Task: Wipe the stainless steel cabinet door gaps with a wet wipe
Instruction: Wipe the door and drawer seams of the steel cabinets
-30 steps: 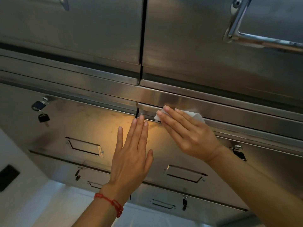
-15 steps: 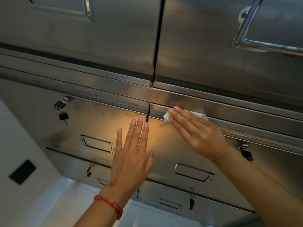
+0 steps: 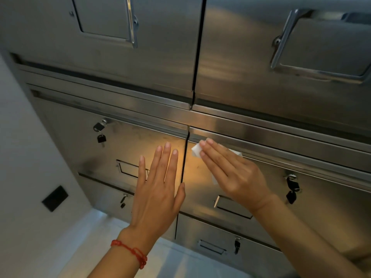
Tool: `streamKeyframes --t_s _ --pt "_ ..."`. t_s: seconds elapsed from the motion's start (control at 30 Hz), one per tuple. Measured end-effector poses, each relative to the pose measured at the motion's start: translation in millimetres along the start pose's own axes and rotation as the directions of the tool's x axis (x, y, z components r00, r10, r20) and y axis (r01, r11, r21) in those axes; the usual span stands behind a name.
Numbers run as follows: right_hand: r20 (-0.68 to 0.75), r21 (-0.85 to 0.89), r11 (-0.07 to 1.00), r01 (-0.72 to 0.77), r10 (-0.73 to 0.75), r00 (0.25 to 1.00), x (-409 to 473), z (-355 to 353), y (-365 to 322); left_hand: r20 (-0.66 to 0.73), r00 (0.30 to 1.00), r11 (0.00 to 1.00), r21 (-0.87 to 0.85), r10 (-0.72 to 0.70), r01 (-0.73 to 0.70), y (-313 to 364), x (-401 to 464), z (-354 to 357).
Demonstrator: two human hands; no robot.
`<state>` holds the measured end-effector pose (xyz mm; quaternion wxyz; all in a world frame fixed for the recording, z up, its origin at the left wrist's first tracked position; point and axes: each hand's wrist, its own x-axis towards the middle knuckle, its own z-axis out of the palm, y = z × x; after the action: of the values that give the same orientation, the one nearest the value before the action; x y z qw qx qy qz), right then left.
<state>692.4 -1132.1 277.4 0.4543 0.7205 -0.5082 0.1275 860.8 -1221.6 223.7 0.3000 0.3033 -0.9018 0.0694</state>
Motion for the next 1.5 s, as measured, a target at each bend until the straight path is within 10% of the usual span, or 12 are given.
streamKeyframes --t_s 1.5 --pt "-0.031 0.073 0.934 -0.349 0.352 0.935 184.8 106.5 -126.3 0.08 0.99 0.984 -0.151 0.112 -0.099 -238.7 34.9 -21.5"
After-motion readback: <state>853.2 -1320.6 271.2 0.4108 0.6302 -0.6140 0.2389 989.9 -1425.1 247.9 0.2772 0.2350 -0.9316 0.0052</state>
